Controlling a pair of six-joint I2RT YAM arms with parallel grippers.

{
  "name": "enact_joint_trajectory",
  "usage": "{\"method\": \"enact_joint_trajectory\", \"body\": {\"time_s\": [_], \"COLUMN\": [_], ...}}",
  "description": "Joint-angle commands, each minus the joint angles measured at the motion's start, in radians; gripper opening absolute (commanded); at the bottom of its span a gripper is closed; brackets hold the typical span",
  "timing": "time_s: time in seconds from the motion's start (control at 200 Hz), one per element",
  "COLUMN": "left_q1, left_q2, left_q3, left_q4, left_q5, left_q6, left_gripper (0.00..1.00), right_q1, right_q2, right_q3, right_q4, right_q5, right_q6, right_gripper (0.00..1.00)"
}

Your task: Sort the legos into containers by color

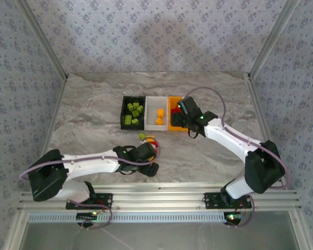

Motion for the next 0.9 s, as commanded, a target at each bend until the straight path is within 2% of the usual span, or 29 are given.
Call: {"method": "enact_joint_trajectory", "body": {"time_s": [0.0,0.205,0.485,0.655,0.765,0.899], "left_q1": [-0.028,-0.048,-0.063,-0.063,-0.054,0.05], "left_q2": [0.057,0.135,0.113,0.026,-0.072,-0.159], "left_q3": [0.044,0.042,0.037,0.05,0.082,0.146], "left_q4": [-0.042,-0.065,-0.076,-0.12,-0.136,-0.078], "left_q5": [0.021,0.048,0.039,-0.009,-0.074,-0.119], "left_q6": [0.037,0.027,0.019,0.007,0.003,0.035], "left_gripper": [0.82,0.64,0.38,0.3,0.3,0.28], "right_q1": [-0.006,-0.021,-0.042,-0.041,-0.042,-0.039], "right_q2": [-0.096,-0.21,-0.226,-0.226,-0.231,-0.232], "right_q3": [-0.041,-0.092,-0.114,-0.124,-0.142,-0.17], "right_q4": [-0.008,-0.02,-0.015,-0.011,-0.001,0.02], "right_q5": [0.025,0.04,0.043,0.042,0.043,0.038], "right_q6": [0.031,0.039,0.048,0.056,0.067,0.088], "right_gripper": [0.72,0.73,0.73,0.73,0.73,0.73]}}
